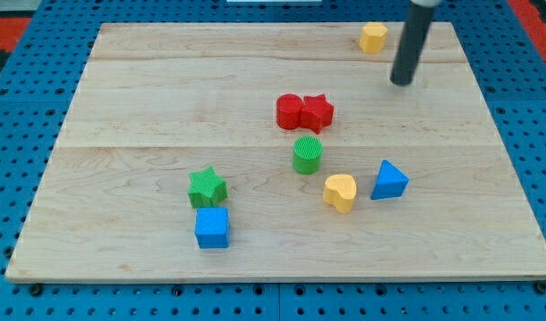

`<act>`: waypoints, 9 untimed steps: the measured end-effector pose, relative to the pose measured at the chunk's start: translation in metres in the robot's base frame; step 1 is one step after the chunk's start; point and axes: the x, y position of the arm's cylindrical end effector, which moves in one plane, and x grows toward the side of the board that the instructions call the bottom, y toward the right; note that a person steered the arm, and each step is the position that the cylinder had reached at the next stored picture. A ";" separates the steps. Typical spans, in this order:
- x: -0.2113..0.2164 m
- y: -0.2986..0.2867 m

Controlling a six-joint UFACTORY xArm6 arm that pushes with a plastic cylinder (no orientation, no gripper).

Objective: Slide the heart to the right of the red star

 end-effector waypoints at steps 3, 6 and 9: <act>0.238 0.014; 0.201 -0.107; 0.148 -0.152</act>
